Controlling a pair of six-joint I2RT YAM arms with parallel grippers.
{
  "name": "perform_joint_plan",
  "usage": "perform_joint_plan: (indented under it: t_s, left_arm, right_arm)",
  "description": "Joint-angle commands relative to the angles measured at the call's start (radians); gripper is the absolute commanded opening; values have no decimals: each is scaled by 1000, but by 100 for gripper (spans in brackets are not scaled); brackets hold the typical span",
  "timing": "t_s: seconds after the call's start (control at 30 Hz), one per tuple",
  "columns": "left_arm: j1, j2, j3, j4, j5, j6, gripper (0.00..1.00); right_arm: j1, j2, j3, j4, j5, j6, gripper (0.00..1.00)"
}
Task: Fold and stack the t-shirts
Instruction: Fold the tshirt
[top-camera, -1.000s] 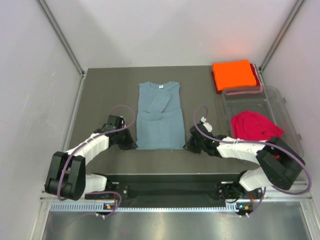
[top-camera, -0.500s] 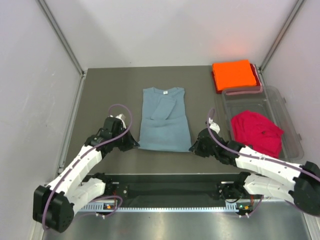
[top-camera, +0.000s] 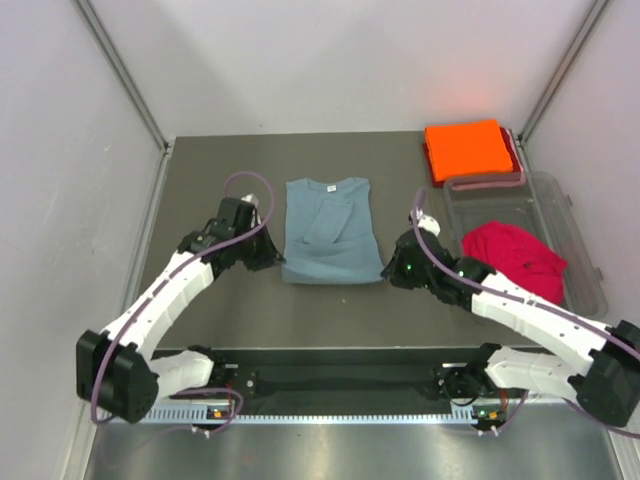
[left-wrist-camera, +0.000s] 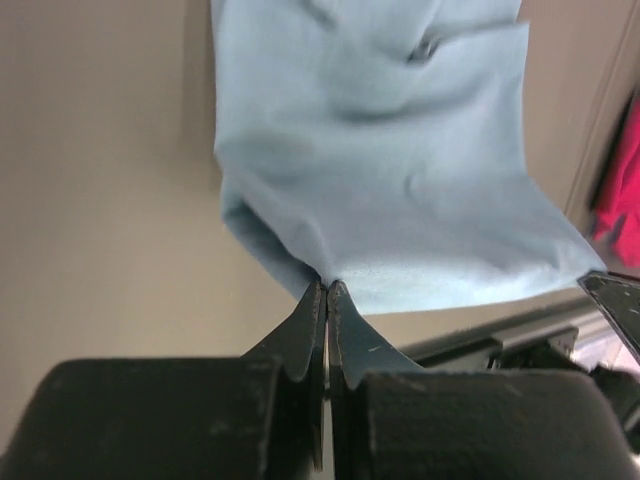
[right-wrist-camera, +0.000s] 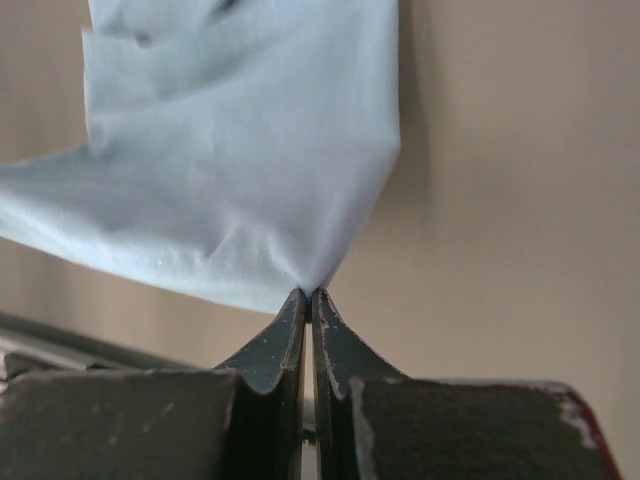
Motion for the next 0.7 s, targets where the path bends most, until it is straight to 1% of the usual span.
perform_joint_plan:
  t_s: [0.0,0.1,0.17,0.3,0.33,0.37,0.43,0.5,0.53,0.67]
  left_arm:
    - [12,96,115,41,-72,42,0]
    - [38,205,260,44,-95,82,0]
    - [64,289,321,55,-90,94,0]
    - [114,432,495,80,-59,105,0]
    - [133,493,526,78,-43,108,0]
    - [142,518,557,81,-43,108,0]
    - [163,570,635,96,-18,114,0]
    - [176,646,702,130,3,126,0]
    - [189,669,724,144,16,132,0]
    - [217,808,819,217,74,140,0]
  right_arm:
    - [-112,65,113,5,-30,-147,0]
    - [-215,158,225,13,-128,-260,0]
    - [-278,238,279,14,-168,-305,0]
    - [-349,384,458,10,-259,-414,0]
    - [-369,439,484,17,-280,-423,0]
    - [-381,466,512,18,-280,-434,0]
    - [-401,555,592,34,-346,-460,0]
    - [-424,614,667,60,-407,-472,0]
    - [-429,670,693,68,-428,-478,0]
    - [-455,816,826,103,-481,-481,0]
